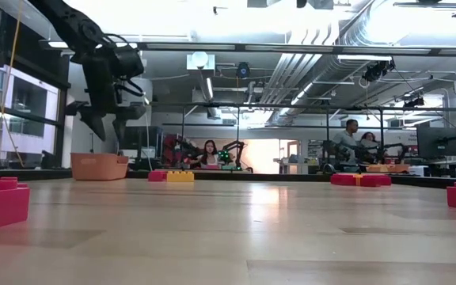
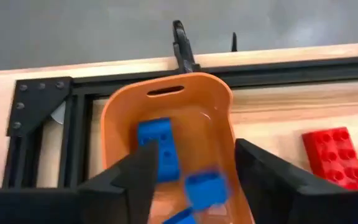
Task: Sort blocks
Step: Put the red game piece into the bottom left blue bin
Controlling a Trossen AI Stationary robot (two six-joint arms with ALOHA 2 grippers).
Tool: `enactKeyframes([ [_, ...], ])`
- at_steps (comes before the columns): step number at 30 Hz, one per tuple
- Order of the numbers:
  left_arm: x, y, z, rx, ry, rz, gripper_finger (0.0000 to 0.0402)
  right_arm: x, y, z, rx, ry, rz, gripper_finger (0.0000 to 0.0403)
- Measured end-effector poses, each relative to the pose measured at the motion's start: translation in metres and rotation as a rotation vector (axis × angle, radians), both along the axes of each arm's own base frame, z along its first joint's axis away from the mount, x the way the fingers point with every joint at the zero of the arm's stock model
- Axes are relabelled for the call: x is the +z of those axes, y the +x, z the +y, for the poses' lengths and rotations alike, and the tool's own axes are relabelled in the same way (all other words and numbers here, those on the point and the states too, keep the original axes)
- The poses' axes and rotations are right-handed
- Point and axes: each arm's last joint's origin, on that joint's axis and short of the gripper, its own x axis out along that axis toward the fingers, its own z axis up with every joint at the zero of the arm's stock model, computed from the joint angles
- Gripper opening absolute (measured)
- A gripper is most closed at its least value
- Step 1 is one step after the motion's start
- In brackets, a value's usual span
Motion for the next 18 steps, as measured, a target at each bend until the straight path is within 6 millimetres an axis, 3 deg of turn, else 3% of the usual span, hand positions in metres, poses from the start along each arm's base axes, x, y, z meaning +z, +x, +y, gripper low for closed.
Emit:
enactKeyframes([
  [3, 0.002, 0.003, 0.000, -0.025, -0.040, -0.066, 0.0227, 0.000, -0.002, -0.002, 0.025, -0.008, 0.002, 0.0199],
  [6, 0.013, 0.013, 0.002, -0.099, -0.076, -0.253, 0.0237, 0.003, -0.007, -0.003, 0.082, -0.027, 0.003, 0.0199],
  [10, 0.034, 0.045, -0.009, -0.371, -0.031, -0.552, 0.0240, 0.008, -0.015, 0.003, 0.254, -0.084, 0.011, 0.0199],
  [14, 0.060, 0.089, -0.042, -0.689, 0.113, -0.750, 0.0240, 0.003, -0.016, 0.017, 0.450, -0.069, 0.088, 0.0199],
  [18, 0.072, 0.123, -0.094, -0.998, 0.248, -0.874, 0.0241, -0.024, -0.006, 0.040, 0.535, 0.104, 0.321, 0.0199],
])
